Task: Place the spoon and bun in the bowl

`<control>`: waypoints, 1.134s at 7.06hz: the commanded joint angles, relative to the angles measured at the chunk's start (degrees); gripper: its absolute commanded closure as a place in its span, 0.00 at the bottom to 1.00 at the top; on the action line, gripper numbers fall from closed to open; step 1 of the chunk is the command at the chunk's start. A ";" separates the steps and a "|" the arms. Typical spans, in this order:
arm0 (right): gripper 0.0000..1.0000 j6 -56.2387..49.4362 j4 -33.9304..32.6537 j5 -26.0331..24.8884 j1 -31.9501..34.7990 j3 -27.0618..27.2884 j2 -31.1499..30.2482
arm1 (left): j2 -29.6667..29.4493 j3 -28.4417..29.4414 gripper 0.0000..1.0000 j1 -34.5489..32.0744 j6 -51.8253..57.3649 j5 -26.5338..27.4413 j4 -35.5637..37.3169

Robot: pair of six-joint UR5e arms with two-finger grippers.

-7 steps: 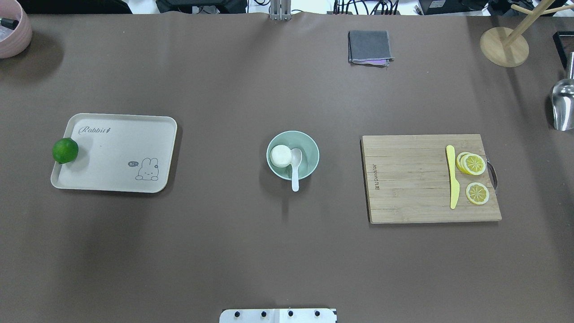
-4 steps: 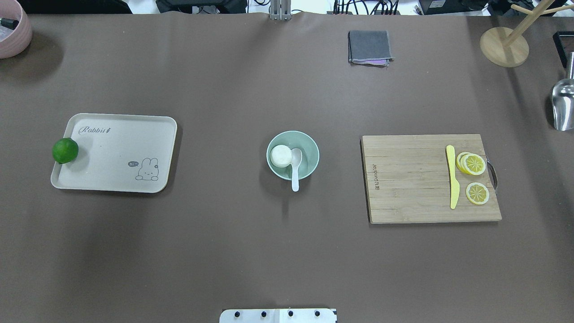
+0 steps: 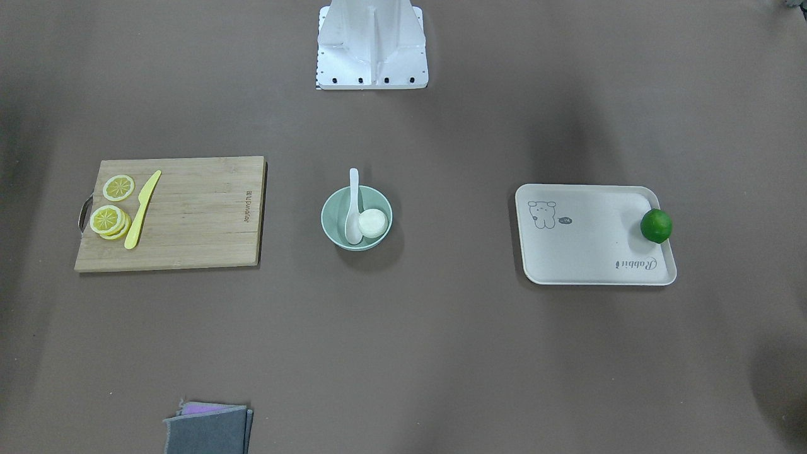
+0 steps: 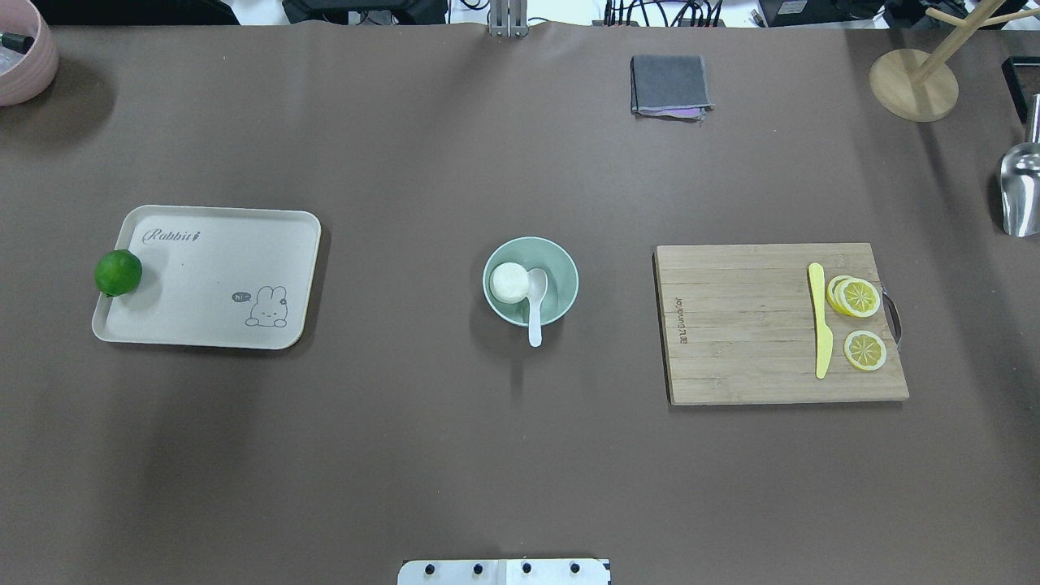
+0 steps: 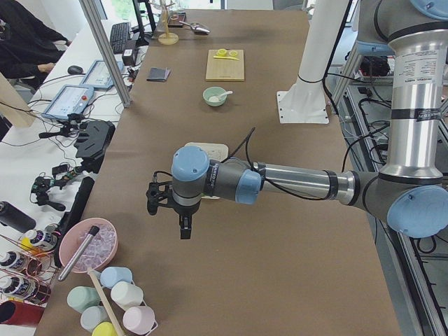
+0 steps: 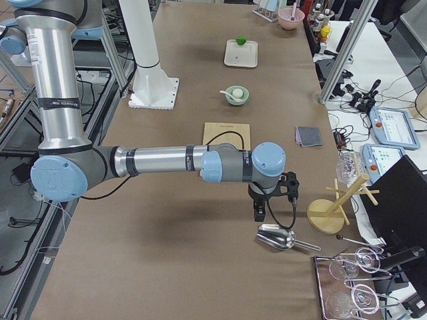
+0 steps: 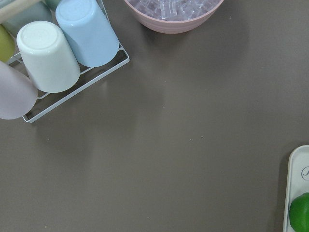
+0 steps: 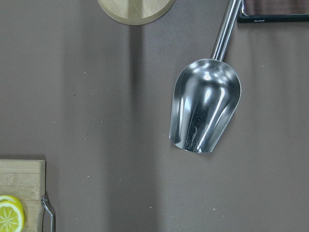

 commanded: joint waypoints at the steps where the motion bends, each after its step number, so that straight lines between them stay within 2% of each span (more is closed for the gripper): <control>1: 0.00 0.10 0.01 -0.10 -0.04 0.09 -0.43 | 0.22 0.16 0.01 -0.01 -0.01 -1.10 -0.02; 8: 0.00 0.10 0.45 0.16 -0.04 0.36 -1.14 | -0.48 -0.36 0.01 -0.01 -0.01 -0.48 0.07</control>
